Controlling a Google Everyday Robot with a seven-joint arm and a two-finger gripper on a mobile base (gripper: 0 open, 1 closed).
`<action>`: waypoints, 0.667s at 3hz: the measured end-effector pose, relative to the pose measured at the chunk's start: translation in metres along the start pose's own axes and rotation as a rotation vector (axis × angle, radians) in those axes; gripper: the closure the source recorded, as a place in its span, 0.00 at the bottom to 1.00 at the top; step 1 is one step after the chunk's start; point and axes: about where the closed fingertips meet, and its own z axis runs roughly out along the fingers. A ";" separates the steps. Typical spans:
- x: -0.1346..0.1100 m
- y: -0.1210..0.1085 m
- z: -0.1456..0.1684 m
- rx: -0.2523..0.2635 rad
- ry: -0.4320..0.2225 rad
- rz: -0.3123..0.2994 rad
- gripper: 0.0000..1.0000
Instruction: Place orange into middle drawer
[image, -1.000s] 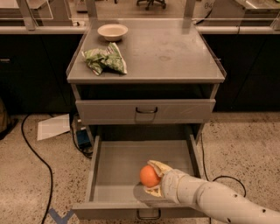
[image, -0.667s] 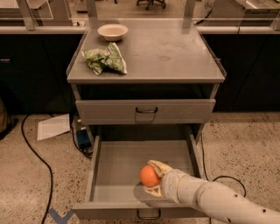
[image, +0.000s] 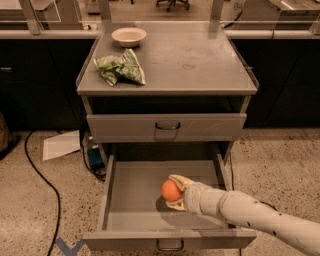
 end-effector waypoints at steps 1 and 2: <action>0.049 -0.011 0.035 0.006 -0.021 0.003 1.00; 0.097 -0.012 0.072 -0.005 -0.034 0.022 1.00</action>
Offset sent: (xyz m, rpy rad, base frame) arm 0.1277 -0.0485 -0.1412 0.0553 0.0354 0.0078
